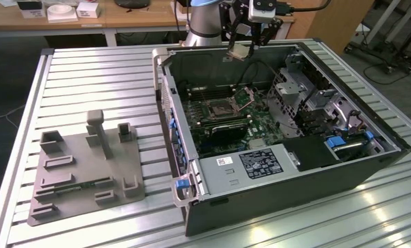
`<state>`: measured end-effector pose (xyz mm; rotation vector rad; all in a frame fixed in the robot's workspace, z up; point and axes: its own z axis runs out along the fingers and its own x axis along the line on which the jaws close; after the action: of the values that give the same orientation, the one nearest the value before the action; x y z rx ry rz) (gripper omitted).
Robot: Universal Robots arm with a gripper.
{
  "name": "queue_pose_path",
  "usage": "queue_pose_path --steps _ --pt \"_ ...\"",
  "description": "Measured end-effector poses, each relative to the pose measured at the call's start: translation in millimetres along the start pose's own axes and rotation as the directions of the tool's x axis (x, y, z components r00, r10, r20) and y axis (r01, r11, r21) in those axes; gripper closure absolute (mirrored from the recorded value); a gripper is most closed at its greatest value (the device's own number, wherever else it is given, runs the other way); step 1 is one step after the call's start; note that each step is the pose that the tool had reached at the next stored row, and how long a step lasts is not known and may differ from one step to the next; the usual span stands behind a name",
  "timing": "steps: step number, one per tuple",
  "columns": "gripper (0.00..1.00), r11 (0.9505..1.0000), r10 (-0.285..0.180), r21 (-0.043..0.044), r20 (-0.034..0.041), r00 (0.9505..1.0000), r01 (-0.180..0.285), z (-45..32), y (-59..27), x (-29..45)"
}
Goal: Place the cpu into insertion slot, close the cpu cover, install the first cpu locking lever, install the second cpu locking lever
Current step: 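Place the cpu into insertion slot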
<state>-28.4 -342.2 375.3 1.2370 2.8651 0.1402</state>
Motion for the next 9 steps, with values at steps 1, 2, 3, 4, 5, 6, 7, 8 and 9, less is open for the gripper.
queue_pose_path --steps 1,2,3,4,5,6,7,8,9 --pt "0.46 1.0 0.0 0.0 0.0 1.0 0.0 0.0 0.0 0.0" --pt "0.46 1.0 0.0 -0.0001 0.0 1.0 0.0 0.0 0.0 0.0" --pt "0.46 1.0 0.0 0.0 0.0 1.0 0.0 0.0 0.0 0.0" --pt "0.46 1.0 0.0 0.0 0.0 1.0 0.0 0.0 0.0 0.0" --pt "0.46 1.0 0.0 0.0 0.0 1.0 0.0 0.0 0.0 0.0" --pt "0.46 1.0 0.002 0.0 0.0002 1.0 -0.002 0.0 0.0 0.0" --pt "0.46 1.0 0.006 -0.0001 0.0005 1.0 -0.006 0.0 0.0 0.0" --pt "0.46 0.9999 0.011 -0.0002 0.001 0.9999 -0.011 0.0 0.0 0.0" --pt "0.46 0.9999 0.017 -0.0003 0.0015 0.9999 -0.017 0.0 0.0 0.0"
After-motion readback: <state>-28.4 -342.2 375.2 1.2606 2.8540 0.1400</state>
